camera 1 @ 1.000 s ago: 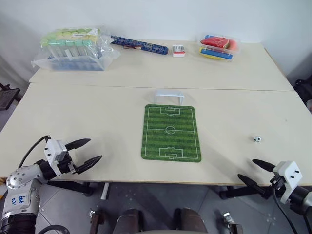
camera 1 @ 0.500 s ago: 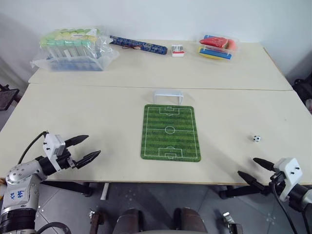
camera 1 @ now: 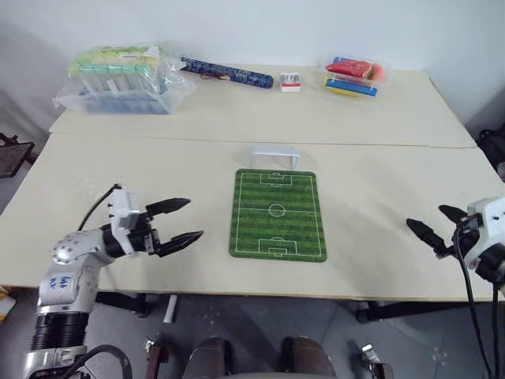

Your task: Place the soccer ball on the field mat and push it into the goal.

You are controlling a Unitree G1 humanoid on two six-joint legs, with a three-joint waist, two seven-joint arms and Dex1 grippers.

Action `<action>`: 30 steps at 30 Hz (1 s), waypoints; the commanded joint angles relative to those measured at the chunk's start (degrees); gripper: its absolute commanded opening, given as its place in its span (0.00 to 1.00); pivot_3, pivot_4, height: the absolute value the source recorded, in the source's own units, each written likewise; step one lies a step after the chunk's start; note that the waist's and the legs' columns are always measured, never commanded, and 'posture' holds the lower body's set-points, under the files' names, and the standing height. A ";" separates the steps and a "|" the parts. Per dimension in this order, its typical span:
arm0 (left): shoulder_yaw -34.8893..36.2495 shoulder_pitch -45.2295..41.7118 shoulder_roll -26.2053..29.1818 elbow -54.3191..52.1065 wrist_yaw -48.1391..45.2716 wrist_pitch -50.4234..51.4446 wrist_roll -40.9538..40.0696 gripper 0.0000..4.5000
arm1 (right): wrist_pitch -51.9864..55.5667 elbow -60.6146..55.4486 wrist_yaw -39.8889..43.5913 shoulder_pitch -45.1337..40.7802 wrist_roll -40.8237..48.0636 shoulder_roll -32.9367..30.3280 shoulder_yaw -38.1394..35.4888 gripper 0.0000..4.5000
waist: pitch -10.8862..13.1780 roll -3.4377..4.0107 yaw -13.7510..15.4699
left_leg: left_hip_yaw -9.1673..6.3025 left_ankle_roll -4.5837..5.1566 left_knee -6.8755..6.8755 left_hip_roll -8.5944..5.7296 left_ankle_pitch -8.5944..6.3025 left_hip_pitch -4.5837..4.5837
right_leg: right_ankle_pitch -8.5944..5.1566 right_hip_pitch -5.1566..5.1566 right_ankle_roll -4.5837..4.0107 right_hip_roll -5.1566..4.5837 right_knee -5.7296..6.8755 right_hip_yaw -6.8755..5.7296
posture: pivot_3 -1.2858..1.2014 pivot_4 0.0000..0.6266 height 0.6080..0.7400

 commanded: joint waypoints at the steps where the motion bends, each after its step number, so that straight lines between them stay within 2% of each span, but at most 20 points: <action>1: -2.03 -2.19 -1.50 -0.99 -1.57 -0.99 -0.42 1.00 | -0.79 7.85 0.68 -3.65 -2.05 -0.49 2.21 0.96 | 0.00 0.00 -0.08 | 0.00 0.00 0.02 0.00 0.00 0.01 | 0.00 0.00 0.00 0.02 0.00 0.00 | 0.52 0.24 1.00; 10: -2.66 -3.80 -2.59 1.04 -2.27 -2.53 0.59 1.00 | -0.14 11.59 4.41 -4.69 -3.01 -0.56 5.84 0.96 | 0.04 0.08 -0.10 | 0.02 -0.01 0.07 0.04 -0.01 -0.02 | 0.00 -0.01 0.00 0.12 0.01 0.03 | 0.52 0.24 1.00; 14: -2.60 -3.76 -2.72 1.48 -2.42 -3.14 0.67 1.00 | -0.12 10.21 4.80 -3.92 -3.31 -0.10 6.37 0.71 | 0.04 0.08 -0.08 | 0.00 -0.02 0.08 0.06 -0.01 -0.03 | 0.00 -0.01 0.00 0.15 0.01 0.03 | 0.52 0.24 1.00; 21: -2.04 -3.00 -2.39 2.35 -3.26 -4.17 0.41 1.00 | 1.06 6.65 3.95 -4.51 -2.11 -0.41 5.59 0.20 | 0.04 0.08 -0.08 | -0.01 -0.02 0.13 0.08 -0.01 -0.03 | 0.00 0.00 0.00 0.14 0.01 0.04 | 0.52 0.24 1.00; 24: -0.95 -2.61 -1.86 4.24 -4.19 -5.63 0.58 1.00 | 3.45 -1.21 5.30 -3.94 -0.94 -1.73 6.07 0.19 | 0.09 0.15 -0.06 | -0.01 -0.02 0.13 0.09 -0.01 -0.05 | 0.00 -0.02 0.00 0.14 0.01 0.04 | 0.52 0.24 1.00; 26: 0.12 -2.59 -1.74 6.78 -5.21 -8.26 0.90 1.00 | 7.91 -9.68 6.41 -5.42 0.88 -2.43 8.52 0.19 | 0.21 0.35 -0.24 | -0.01 -0.02 0.14 0.10 -0.01 -0.06 | 0.00 -0.03 0.00 0.14 0.01 0.05 | 0.52 0.24 1.00; 30: 1.13 -3.38 -1.69 10.64 -6.65 -10.71 0.94 1.00 | 13.37 -18.37 7.44 -10.30 2.23 -1.83 14.23 0.19 | 0.22 0.37 -0.33 | 0.03 -0.03 0.14 0.13 -0.02 -0.08 | 0.00 -0.12 0.00 0.20 0.04 0.07 | 0.52 0.24 1.00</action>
